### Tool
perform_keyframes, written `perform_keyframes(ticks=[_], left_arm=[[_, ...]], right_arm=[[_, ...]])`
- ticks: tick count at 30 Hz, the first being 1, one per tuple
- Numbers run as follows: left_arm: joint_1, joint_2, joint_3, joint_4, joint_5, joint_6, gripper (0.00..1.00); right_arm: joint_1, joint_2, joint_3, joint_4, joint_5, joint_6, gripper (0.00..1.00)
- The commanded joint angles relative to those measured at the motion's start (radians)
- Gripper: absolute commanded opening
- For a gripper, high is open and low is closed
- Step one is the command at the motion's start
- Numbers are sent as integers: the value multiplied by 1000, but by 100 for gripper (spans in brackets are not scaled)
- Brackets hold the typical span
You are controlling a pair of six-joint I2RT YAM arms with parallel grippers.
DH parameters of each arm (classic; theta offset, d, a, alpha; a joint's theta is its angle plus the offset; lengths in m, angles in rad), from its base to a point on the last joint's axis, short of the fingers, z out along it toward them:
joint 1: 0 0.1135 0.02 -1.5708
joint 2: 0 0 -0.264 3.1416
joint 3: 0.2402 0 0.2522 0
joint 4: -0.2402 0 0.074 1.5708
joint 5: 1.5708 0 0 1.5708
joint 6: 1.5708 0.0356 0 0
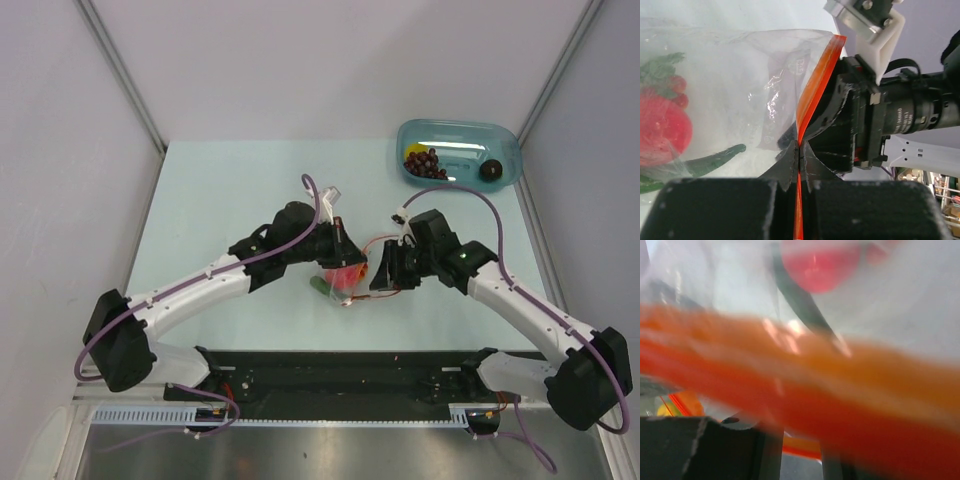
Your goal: Open the zip-top bag and remove the fake food
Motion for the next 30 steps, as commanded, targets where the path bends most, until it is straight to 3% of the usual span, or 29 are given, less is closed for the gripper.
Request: perform_keyframes(ticks=[1,9,14,30], left_arm=[[-19,32,-24,67,-8,-32,0],[-25,54,-24,84,-13,-43,0],[-31,67,-24,77,-19,-37,0],[-61,69,-127,110,-64,-52,0]], right_arm=[[10,19,-40,181,-37,-36,36],[25,119,-159,354,-19,-25,40],[39,160,-206,431,-16,-30,47],[157,323,-293,678,-82,50,51]])
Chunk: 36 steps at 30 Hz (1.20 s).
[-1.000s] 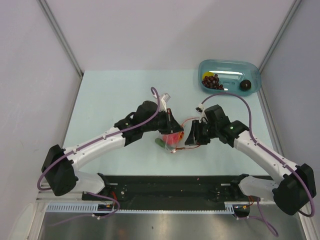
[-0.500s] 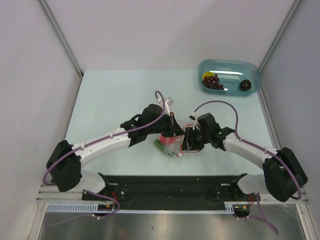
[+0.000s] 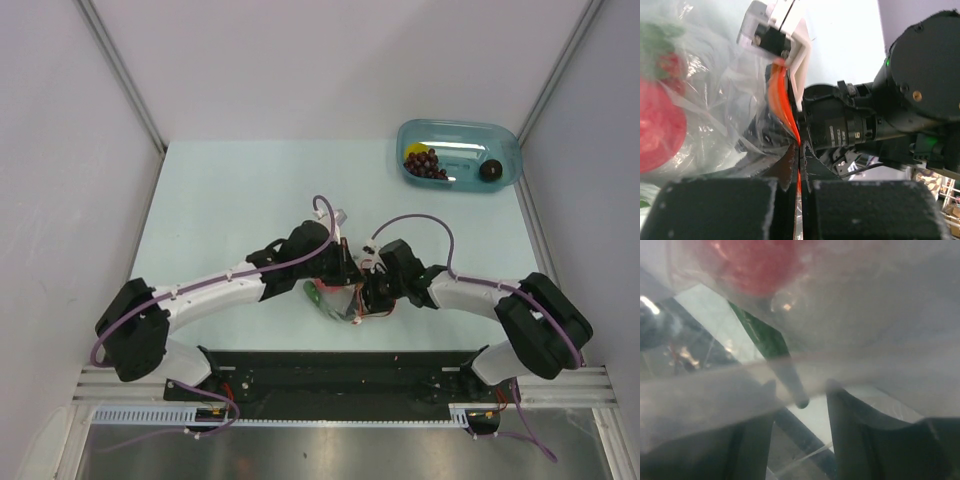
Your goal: Open the zip-top bag and remove the fake food
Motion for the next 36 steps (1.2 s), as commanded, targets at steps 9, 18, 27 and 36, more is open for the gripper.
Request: perform_keyframes(ticks=[9,18,27,36], left_arm=[[-19,-45,-100,60,-30,-36,0],[-19,-96,-135,47,-44,-22,0],[-19,-153,-120,-18,-51,156,0],[-19,-220,-123,-51,-99,208,0]], right_arm=[[125,143,-47,258,-20,46,46],[128,34,-45,216,-65,131,6],[82,-168,42,-197,13,57,0],[64,-290,153,-600,148,5,0]])
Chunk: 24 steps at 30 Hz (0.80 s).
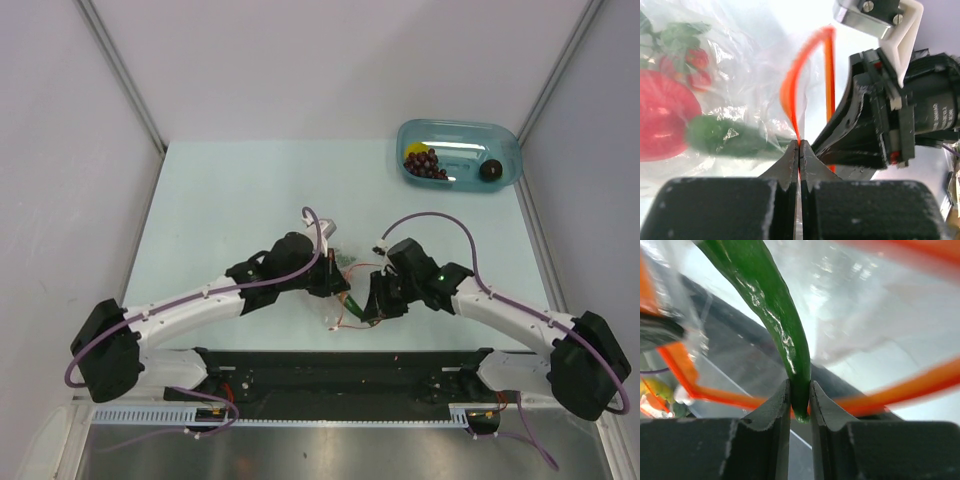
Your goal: Open the zip-top bag and remove the fake food
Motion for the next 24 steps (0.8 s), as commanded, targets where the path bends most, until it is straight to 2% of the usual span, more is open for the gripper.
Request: perform_keyframes(ticks=[1,8,15,19,24], left_arm=[[-2,-59,7,-8,-50,53,0],[13,-56,17,-25,-84,87,0],[106,-50,27,-40,-87,91,0],[133,-47,28,-28,-43,91,0],[133,-62,8,-33,8,78,0]], right_arm=[[-8,-48,95,-267,90,-52,0],[-6,-119,170,-528,75,-53,0],[-28,-242,208,-639,100,-24,0],[-124,-262,273,-630,100,-36,0],[-372,-202,352,-561,39,-95,0]])
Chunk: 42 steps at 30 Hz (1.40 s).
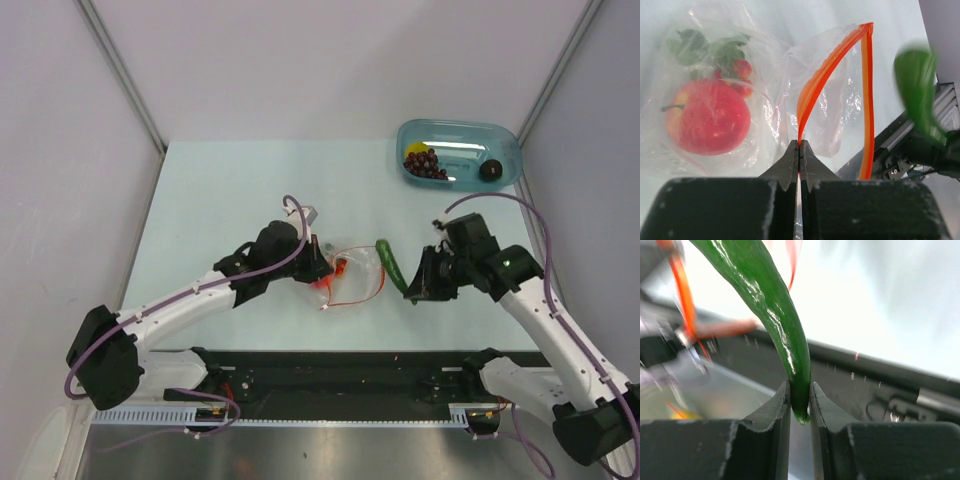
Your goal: Open the zip-top bag and remove the fake food
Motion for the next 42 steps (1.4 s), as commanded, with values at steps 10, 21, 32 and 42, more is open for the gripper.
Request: perform_keyframes(ticks=[10,21,32,42], left_arm=[[0,-100,-37,-20,138,-8,0],[0,-100,91,-205,191,204,0],[14,-72,144,-252,230,282,0],[16,-17,181,-180,296,224,0]], right_arm=[[-547,352,224,354,-112,-21,0],[-696,789,508,475,-82,-28,1],[-726,1306,1192,232,-63,-27,33],[-722,1345,1262,110,-59,-70,61]])
